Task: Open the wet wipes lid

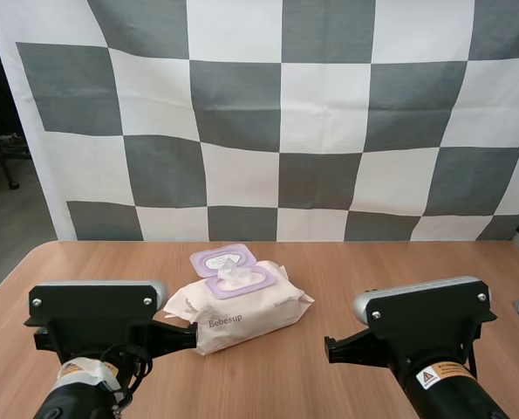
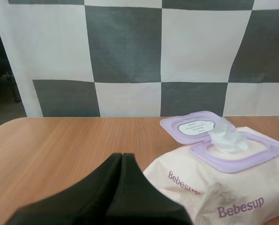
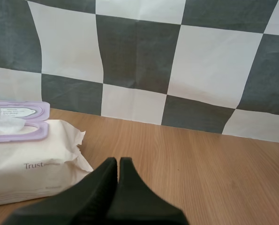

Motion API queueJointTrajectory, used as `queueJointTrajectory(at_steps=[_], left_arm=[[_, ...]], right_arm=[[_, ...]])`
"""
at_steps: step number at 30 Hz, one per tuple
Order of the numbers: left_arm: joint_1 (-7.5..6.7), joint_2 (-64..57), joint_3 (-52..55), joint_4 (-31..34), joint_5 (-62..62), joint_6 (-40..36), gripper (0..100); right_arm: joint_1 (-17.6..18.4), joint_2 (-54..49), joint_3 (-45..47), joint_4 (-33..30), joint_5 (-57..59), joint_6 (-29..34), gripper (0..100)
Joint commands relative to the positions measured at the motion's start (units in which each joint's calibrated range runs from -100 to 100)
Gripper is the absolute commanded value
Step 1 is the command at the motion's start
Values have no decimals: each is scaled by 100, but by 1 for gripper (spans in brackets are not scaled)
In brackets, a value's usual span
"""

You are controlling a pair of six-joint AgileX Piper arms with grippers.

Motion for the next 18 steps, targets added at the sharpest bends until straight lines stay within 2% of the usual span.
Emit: queueJointTrajectory(at_steps=[1,4,15,18], left_arm=[[4,0,0,74,-7,12,0],[4,0,0,303,105,193,0],[4,0,0,313,123,223,0],[4,0,0,313,122,212,0]], right_arm=[[0,0,0,1,-1,2,6],[0,0,0,1,-1,2,6],[0,0,0,-10,-44,2,6],[0,0,0,-352,-112,2,6]])
